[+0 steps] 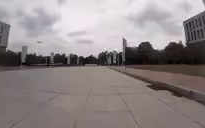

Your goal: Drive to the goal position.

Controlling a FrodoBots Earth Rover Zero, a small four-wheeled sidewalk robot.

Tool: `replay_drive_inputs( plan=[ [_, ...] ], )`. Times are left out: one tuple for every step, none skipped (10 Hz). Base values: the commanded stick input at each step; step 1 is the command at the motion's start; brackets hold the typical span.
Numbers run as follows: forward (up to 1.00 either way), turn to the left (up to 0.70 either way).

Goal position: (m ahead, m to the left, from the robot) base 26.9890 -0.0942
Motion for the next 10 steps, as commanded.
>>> replay_drive_inputs(
  plan=[
    [0.6, 0.0],
    [0.6, 0.0],
    [0.6, 0.0],
    [0.6, 0.0],
    [0.6, 0.0],
    [0.6, 0.0],
    [0.6, 0.0],
    [0.6, 0.0],
    [0.6, 0.0],
    [0.6, 0.0]
  ],
)
